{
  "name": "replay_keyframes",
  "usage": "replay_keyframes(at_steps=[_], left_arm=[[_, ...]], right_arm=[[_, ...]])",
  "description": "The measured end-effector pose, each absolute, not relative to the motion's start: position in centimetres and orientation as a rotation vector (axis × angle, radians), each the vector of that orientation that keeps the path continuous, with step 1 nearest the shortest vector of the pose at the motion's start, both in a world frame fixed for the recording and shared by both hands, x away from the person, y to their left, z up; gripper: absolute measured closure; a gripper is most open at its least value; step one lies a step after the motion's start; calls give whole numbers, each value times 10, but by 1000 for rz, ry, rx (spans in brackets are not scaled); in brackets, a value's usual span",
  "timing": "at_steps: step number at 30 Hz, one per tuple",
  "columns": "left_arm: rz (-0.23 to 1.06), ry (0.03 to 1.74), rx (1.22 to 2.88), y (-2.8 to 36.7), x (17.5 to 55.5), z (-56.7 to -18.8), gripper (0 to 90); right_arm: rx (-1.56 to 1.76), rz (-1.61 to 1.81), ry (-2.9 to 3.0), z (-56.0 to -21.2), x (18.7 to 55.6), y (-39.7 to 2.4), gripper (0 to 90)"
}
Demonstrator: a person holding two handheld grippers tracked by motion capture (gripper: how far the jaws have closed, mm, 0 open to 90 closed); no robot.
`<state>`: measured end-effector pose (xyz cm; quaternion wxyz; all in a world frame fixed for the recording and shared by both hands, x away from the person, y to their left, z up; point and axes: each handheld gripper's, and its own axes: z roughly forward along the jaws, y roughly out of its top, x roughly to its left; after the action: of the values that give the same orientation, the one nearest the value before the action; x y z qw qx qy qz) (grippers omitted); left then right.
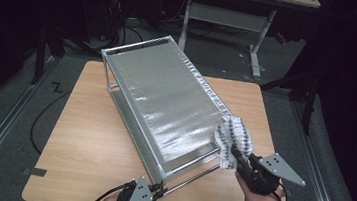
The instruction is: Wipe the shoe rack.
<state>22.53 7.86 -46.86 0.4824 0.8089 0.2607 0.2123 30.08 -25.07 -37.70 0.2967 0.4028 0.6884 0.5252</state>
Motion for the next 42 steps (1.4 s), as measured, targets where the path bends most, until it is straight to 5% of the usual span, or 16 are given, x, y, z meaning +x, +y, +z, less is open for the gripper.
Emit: replay_keyframes(at_steps=[11, 31, 42], left_arm=[[507, 634, 1973, 80, 225, -468, 797], [500, 618, 1984, 79, 226, -468, 796], [511, 613, 1987, 78, 225, -468, 795]], right_arm=[[1085, 1380, 1827, -385, 304, -261, 755], [1118, 1101, 2169, -455, 317, -241, 769], [1150, 1201, 2007, -427, 312, -257, 759]])
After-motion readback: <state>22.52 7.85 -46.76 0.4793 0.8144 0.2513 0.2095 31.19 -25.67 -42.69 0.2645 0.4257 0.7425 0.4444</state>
